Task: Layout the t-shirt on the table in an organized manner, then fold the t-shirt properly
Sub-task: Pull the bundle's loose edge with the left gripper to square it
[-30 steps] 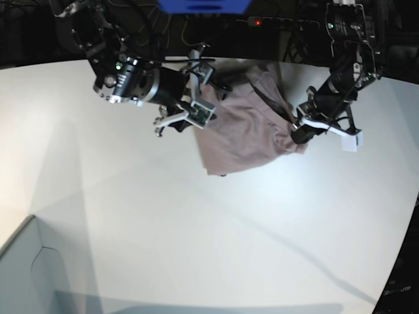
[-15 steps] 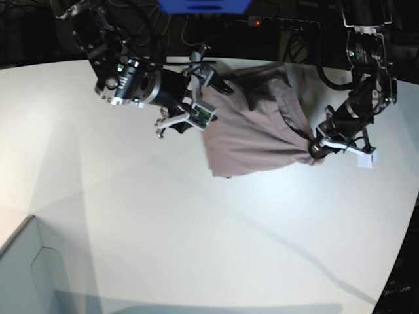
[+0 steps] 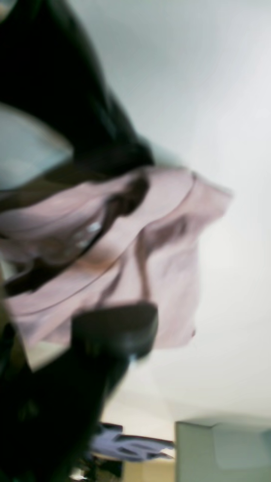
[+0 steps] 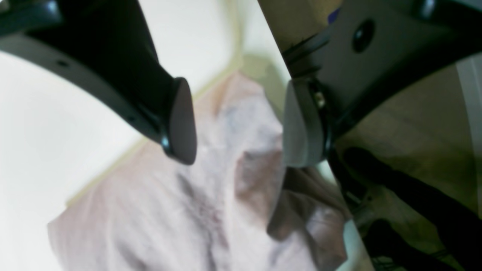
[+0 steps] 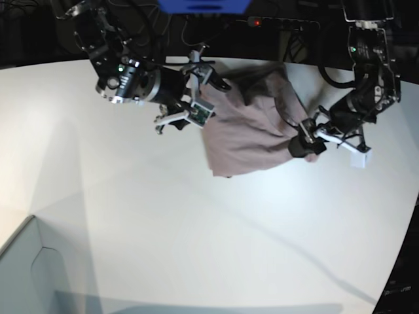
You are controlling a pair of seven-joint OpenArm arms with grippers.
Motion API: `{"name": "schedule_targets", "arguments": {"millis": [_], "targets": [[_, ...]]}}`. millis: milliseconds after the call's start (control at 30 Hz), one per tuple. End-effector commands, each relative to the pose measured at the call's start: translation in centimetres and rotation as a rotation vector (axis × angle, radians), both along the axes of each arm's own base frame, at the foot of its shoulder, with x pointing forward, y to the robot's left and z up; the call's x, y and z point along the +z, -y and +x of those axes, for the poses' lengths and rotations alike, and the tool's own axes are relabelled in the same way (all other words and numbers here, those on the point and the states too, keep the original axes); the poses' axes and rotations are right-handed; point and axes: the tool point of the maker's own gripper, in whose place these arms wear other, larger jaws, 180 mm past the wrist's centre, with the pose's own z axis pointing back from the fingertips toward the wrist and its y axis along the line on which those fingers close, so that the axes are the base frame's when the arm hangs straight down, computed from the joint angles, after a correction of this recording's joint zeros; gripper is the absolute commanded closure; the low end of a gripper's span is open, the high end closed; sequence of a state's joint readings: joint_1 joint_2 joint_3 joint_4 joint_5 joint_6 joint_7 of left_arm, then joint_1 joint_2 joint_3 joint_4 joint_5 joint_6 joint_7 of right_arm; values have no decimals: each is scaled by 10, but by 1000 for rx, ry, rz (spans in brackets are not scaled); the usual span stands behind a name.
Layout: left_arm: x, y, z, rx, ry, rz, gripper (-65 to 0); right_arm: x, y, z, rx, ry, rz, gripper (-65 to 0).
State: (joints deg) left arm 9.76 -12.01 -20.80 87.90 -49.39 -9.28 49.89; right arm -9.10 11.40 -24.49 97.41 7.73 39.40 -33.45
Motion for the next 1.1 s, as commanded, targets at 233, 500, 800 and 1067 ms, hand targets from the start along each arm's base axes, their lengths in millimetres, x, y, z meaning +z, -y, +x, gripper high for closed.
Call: {"name": "schedule_targets", "arguments": {"millis": [233,500,800,1067], "targets": [[19,-6,-50,-9,23,51,-610,13,-5,6,7,35,41,-363],[-16,60,-86,-176,-103,-26,-609,17,8,21,-58,49,44,-362],[-24,77,-102,-222,-141,-48,-606,17,10,22,-63,50,42,-362],[-23,76,-99,-221,-135,-45,-218,16,10,22,-64,49,41,-362]]}}
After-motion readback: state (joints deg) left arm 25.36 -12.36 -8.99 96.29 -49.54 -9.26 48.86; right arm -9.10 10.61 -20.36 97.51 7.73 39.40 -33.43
